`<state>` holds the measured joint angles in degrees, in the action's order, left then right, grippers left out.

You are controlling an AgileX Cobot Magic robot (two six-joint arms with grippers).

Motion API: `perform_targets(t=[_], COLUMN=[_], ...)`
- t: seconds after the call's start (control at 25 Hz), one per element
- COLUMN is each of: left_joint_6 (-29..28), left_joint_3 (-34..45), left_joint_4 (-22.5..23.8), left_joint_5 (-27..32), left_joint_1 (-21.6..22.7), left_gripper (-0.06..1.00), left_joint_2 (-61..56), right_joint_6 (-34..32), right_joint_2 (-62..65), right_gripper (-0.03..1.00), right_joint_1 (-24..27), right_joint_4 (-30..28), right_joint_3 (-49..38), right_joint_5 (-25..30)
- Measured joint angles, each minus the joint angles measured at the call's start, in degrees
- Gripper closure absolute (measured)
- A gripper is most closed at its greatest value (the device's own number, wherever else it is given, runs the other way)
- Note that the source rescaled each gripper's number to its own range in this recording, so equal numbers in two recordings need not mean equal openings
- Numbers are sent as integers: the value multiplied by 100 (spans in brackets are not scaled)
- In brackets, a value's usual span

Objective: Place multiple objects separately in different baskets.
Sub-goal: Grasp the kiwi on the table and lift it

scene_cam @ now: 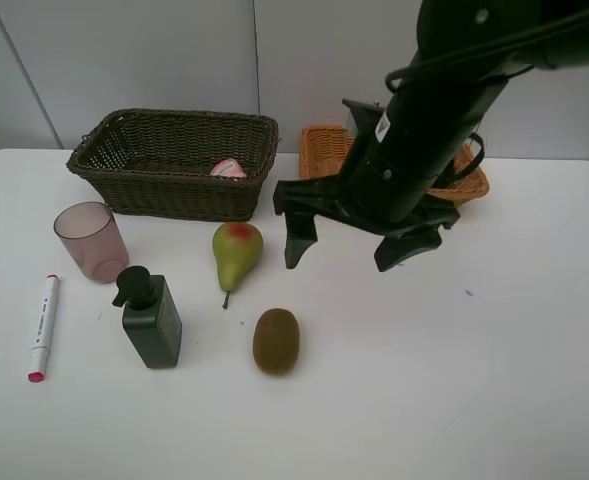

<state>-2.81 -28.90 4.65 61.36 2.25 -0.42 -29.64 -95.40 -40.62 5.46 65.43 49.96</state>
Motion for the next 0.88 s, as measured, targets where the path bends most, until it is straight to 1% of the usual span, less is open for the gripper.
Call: perform_targets(t=[0.08,0.2,0.36,0.52,0.68,0.88], left_joint_6=[0,0,0,0,0,0], left_joint_3=[0,0,0,0,0,0], left_joint_4=[0,0,0,0,0,0], left_joint_5=[0,0,0,0,0,0], left_joint_1=[0,0,0,0,0,0], left_gripper=[5,5,5,5,5,5], left_joint_2=[0,0,0,0,0,0], right_joint_6=[-117,-534,-961,-1093,-1154,-1154], right_joint_2=[0,0,-186,-611,-999,-1196], right_gripper=[-3,-3,-3,-3,-3,-3], right_joint_1=[-201,-452,-624,-773,-857,-893], right_joint_4=[-73,-161,-281,-280,-266,-192], right_joint_3=[-72,-79,-79,-79,-79,-79], right_joint_5=[-97,-335,-632,-1025,-1074,-1117])
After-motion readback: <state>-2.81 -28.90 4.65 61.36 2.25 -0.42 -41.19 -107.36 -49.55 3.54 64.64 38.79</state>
